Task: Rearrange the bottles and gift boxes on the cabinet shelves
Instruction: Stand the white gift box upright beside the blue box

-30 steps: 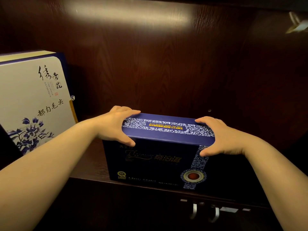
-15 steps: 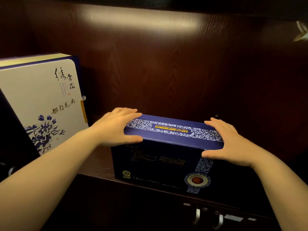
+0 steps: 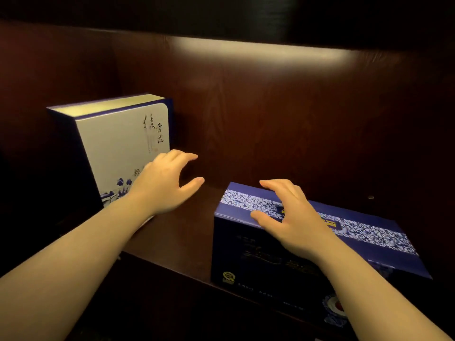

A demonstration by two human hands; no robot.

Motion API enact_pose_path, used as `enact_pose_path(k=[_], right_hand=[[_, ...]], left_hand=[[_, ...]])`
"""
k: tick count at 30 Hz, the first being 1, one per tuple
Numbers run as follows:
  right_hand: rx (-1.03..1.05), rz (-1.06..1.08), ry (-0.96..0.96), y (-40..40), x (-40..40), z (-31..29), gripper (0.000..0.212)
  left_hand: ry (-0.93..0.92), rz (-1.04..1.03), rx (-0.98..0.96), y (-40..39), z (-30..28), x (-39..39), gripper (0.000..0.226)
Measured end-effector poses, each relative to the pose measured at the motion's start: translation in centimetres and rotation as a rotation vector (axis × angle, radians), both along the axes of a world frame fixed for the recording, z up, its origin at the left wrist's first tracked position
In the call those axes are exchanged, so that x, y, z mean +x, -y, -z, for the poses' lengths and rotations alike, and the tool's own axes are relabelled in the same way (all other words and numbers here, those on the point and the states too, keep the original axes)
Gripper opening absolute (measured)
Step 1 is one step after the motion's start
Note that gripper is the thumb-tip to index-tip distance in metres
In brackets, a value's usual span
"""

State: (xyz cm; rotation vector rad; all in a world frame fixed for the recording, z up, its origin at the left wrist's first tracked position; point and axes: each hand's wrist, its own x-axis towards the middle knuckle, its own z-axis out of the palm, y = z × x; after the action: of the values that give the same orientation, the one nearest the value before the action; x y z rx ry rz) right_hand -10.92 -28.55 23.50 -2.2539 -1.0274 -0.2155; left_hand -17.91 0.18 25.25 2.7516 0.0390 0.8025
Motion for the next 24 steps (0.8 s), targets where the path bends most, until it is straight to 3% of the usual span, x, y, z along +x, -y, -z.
enact_pose_path(k=[5, 8, 12, 16, 19, 24], right_hand=[[0.189, -0.017, -0.198, -12.3, 3.5, -3.2, 0.063], [0.353, 0.011, -0.434, -20.1, 6.1, -5.8, 0.062], [0.521, 0.091, -0.7, -28.9, 9.4, -7.5, 0.06], [0.607, 0.107, -0.814, -34.1, 11.6, -7.0, 0.062], [0.639, 0.144, -0.872, -36.4, 12.8, -6.2, 0.061], [0.687, 0.189, -0.96, -37.9, 13.7, -5.1, 0.06]], left_hand=[[0.208, -0.214, 0.234, -8.1, -3.6, -2.2, 0.056], [0.298, -0.374, 0.233, -12.9, -5.1, -3.5, 0.066], [0.298, -0.493, -0.021, -17.1, -4.6, -4.4, 0.097], [0.256, -0.396, -0.464, -18.9, -2.0, -4.0, 0.13], [0.25, -0.344, -0.667, -19.5, 0.0, -3.1, 0.136], [0.273, -0.276, -0.754, -20.5, 1.2, -2.7, 0.13]])
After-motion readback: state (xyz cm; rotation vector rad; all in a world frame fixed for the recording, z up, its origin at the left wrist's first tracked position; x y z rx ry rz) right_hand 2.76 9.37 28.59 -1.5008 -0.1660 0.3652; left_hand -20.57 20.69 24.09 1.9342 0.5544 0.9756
